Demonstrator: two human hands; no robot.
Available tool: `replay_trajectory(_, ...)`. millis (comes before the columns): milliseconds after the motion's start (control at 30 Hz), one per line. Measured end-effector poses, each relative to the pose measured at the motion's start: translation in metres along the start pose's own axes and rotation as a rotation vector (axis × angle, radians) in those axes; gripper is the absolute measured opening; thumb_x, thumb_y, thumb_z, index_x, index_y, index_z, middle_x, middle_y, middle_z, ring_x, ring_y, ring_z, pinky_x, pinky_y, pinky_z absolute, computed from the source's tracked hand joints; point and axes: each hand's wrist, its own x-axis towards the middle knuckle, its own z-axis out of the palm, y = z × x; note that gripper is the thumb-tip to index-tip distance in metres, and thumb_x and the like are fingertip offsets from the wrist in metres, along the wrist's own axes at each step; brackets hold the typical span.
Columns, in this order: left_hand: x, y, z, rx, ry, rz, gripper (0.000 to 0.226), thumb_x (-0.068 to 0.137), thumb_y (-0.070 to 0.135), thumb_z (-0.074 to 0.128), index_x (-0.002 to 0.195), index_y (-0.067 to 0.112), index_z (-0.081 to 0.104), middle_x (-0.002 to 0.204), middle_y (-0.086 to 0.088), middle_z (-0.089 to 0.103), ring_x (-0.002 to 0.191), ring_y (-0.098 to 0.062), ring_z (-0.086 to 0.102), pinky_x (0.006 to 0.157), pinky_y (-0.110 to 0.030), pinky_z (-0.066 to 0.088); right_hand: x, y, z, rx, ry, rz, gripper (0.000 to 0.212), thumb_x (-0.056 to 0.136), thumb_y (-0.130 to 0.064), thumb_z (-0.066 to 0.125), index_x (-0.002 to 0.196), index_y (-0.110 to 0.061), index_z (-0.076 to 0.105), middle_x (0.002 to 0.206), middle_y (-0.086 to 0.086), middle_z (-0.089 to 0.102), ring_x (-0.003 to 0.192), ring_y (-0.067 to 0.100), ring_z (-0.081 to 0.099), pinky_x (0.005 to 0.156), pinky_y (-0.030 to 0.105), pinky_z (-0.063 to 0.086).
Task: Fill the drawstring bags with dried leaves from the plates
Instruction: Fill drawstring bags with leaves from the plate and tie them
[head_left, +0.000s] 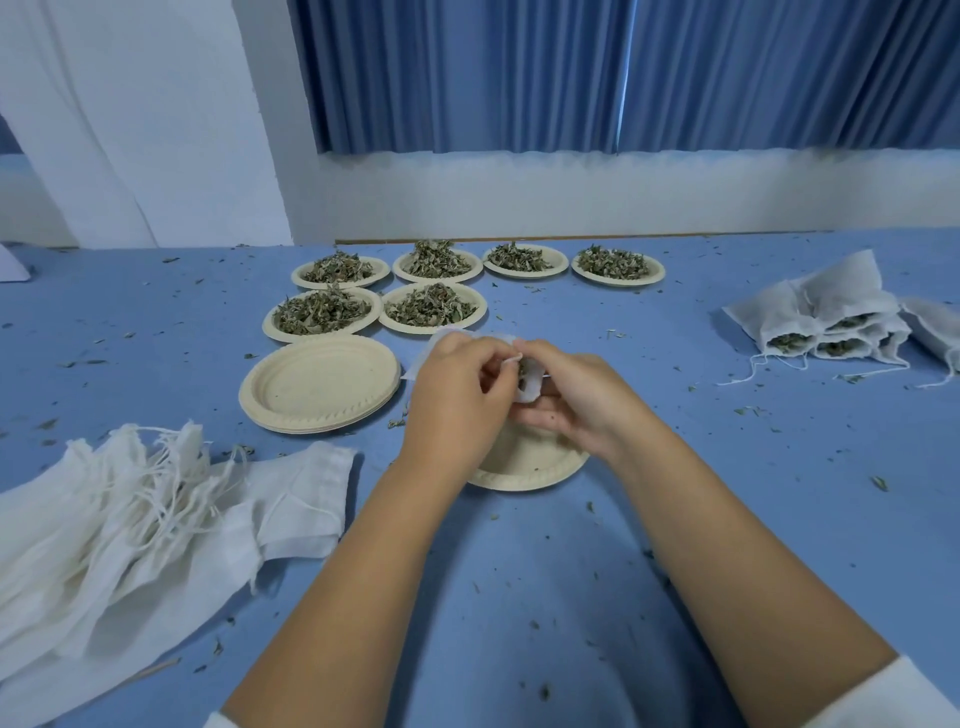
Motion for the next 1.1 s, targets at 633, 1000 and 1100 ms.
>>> replay_trajectory(633,0.015,0.074,0.117,-0.403,-0.328,-0.409,0.016,0.092,0.008,0.043,0.086,0.008,0.058,0.094,-0.005,0.062,0.088,-0.021,0.054,0.074,-0.030,0.039,0.027,-0.018,-0.089,0.171,0.627,-0.134,0.024,0.084,0.006,0.051,0.063,-0.005,0.048,0.062,0.010,0.046,0.053,0.020,0.049,0.057,0.027,0.043)
replay_trajectory(1000,0.037,0.101,0.200,-0.733,-0.497,-0.645,0.028,0.099,0.018,0.039,0.082,0.020,0.061,0.088,0.001,0.065,0.074,-0.003,0.058,0.072,-0.021,0.045,0.051,-0.023,-0.175,0.178,0.885,-0.168,0.033,0.086,0.010,0.045,0.058,-0.007,0.041,0.040,0.002,0.047,0.029,0.007,0.044,0.030,0.011,0.030)
replay_trajectory(1100,0.042,0.103,0.218,-0.767,-0.483,-0.683,0.032,0.101,0.021,0.040,0.077,0.023,0.062,0.070,0.018,0.064,0.070,0.005,0.055,0.082,-0.020,0.047,0.060,-0.028,-0.196,0.261,0.934,-0.208,0.025,0.084,0.011,0.048,0.064,-0.005,0.048,0.055,0.006,0.053,0.031,0.004,0.051,0.033,0.013,0.039)
